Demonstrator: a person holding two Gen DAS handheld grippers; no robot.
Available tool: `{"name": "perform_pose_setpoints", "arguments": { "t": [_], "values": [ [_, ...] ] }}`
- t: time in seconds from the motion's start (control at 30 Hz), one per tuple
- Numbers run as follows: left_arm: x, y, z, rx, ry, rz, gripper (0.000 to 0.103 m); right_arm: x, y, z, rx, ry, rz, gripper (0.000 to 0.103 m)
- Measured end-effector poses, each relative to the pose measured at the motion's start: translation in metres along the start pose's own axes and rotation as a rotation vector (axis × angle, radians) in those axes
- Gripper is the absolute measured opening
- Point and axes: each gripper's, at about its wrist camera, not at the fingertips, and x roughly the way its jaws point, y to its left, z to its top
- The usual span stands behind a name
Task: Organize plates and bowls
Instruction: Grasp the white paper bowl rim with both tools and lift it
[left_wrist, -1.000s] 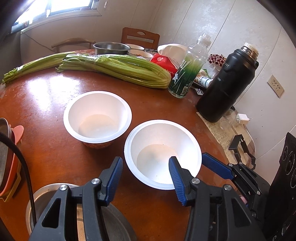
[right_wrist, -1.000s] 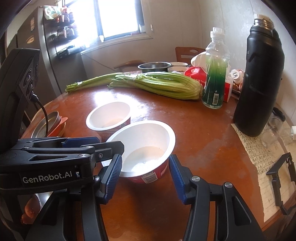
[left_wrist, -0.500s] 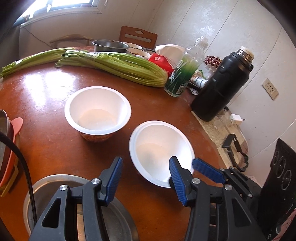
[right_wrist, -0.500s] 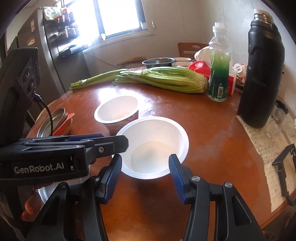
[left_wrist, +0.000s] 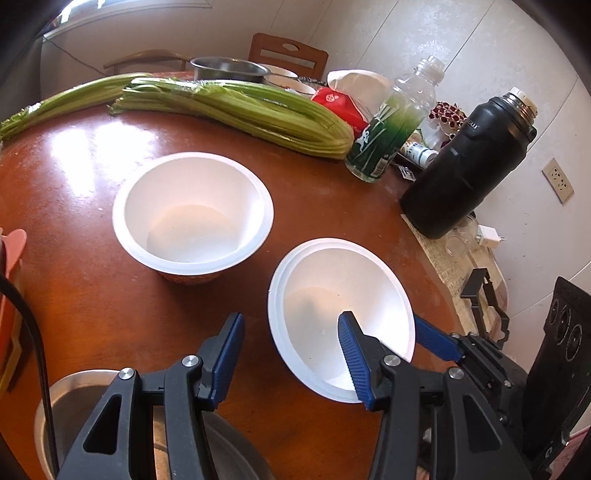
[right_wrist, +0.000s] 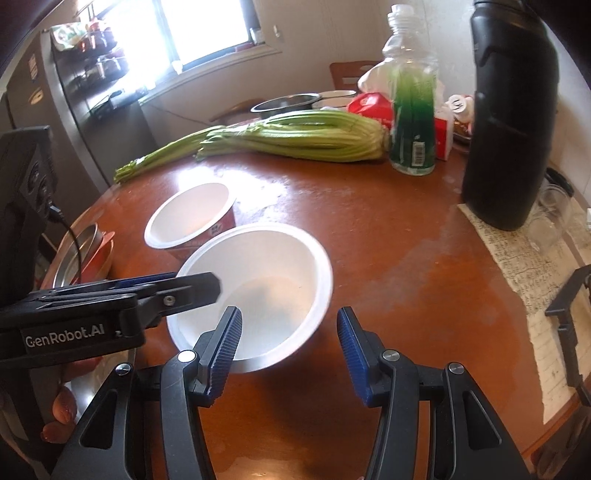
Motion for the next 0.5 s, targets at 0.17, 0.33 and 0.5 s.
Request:
{"name": "perform_pose_setpoints", "arguments": {
  "t": [0.17, 0.33, 0.5],
  "values": [
    [0.0, -0.004, -0.001, 0.001, 0.003, -0.073, 0.052, -0.003, 0.014, -0.001, -0.049, -0.019, 0.007, 0.056],
    [-0.016, -0.006, -0.003, 0.014, -0.032, -0.074, 0.052, -0.013, 0.023, 0.002, -0.065, -0.047, 0.006, 0.056],
    [-0.039, -0.009, -0.008, 0.035, -0.077, -0.058, 0.052, -0.028, 0.037, 0.002, -0.088, -0.077, 0.014, 0.056]
  ]
}}
